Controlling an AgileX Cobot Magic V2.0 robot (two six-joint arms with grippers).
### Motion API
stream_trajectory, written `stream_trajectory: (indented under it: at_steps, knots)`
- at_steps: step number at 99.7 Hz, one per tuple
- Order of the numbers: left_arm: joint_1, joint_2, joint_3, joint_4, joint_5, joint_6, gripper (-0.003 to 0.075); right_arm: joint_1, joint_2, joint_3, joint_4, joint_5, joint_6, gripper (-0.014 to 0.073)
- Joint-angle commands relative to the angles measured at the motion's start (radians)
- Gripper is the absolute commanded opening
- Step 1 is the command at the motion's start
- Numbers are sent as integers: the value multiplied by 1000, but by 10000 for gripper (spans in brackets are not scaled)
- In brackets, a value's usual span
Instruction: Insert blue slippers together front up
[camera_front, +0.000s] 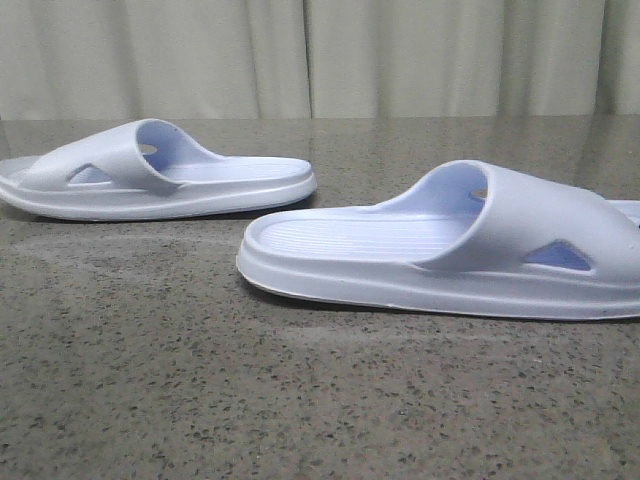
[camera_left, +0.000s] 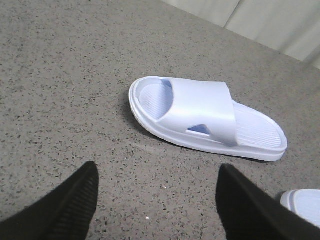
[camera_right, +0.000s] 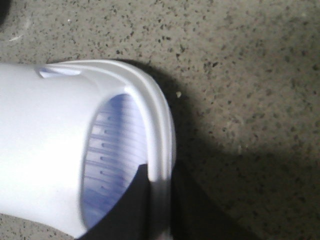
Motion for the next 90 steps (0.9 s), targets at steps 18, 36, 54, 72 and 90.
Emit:
stream_trajectory:
  at_steps: [18, 36, 54, 72, 90]
  knots:
    - [2, 146, -72, -153, -59, 58, 445, -4, -13, -26, 21, -34, -23, -99]
    - [2, 345, -162, -364, -41, 239, 445, -4, -13, -26, 18, -51, -23, -99]
    - [12, 546, -251, -606, -12, 414, 445, -4, -13, -26, 18, -43, -23, -99]
    - [97, 717, -294, -795, 86, 572, 445, -4, -13, -26, 18, -39, -23, -99]
    - [143, 850, -306, -871, 179, 672, 445, -4, -13, -26, 18, -46, -23, -99]
